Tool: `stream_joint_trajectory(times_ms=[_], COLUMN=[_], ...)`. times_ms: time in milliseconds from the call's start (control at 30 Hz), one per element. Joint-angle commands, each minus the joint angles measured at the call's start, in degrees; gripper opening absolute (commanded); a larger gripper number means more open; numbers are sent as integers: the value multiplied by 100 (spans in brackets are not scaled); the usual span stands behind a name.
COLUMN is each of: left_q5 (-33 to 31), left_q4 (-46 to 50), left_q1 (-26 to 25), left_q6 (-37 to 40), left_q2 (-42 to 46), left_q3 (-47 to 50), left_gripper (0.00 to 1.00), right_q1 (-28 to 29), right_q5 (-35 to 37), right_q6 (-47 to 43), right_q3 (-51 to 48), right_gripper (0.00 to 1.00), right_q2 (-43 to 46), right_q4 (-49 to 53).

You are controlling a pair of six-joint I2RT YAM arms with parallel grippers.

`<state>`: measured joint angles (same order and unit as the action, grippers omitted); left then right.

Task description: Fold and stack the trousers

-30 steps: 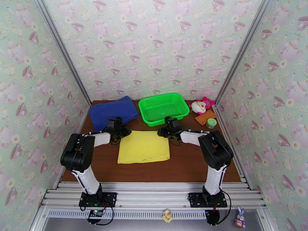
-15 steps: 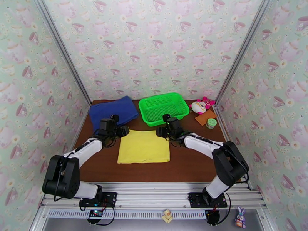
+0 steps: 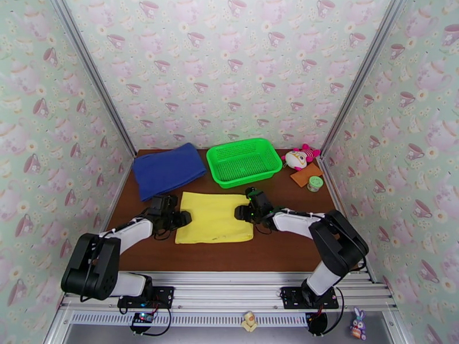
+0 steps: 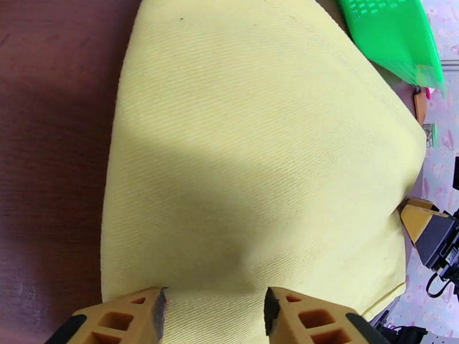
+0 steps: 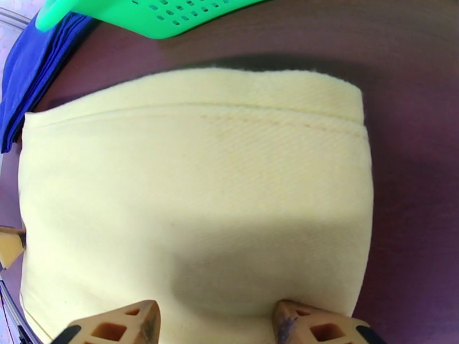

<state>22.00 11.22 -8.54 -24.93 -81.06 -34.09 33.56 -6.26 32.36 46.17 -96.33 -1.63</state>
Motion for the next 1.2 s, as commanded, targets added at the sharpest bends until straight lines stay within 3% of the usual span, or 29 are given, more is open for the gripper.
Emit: stream_joint_trajectory(times_ms=[0,100,167,333,433,600,700,967,1000,1067,1100,1167], left_q5=[-402,-1074,-1139,330,456,606,1125,1453,1333,956,656,25], left_q4=[567,1061,1152,684,146,-110,-253,-273,-77,599,1021,1682], left_q1=[37,64,200,576,411,239,78,-770,-801,-723,-645,-543], left_q6=[151,472,722,703,731,886,745,516,535,605,655,717], left_q2=[365,624,423,-845,-1124,-1385,-1712,-2046,-2025,-1895,-1775,-1434], left_q3=[-293,-544,-719,-1030,-908,-950,-1015,-1398,-1505,-1794,-1942,-2168], left_gripper=[58,72,76,80,90,89,84,65,55,8,0,0], right_q1=[-69,-67,-63,-85,-100,-121,-119,-128,-126,-124,-130,-128], right_q5=[-12,-56,-20,44,47,30,37,-25,-24,-24,-18,-2], right_q6=[152,168,128,60,60,43,38,60,60,43,42,21], right_q3=[-100,-113,-94,-124,-199,-240,-218,-179,-171,-174,-194,-230], right_gripper=[56,56,56,56,57,57,57,57,57,57,57,57], right_q2=[-439,-385,-334,-249,-221,-215,-202,-237,-237,-206,-162,-68], right_q4=[46,2,92,223,224,251,268,207,207,224,216,194])
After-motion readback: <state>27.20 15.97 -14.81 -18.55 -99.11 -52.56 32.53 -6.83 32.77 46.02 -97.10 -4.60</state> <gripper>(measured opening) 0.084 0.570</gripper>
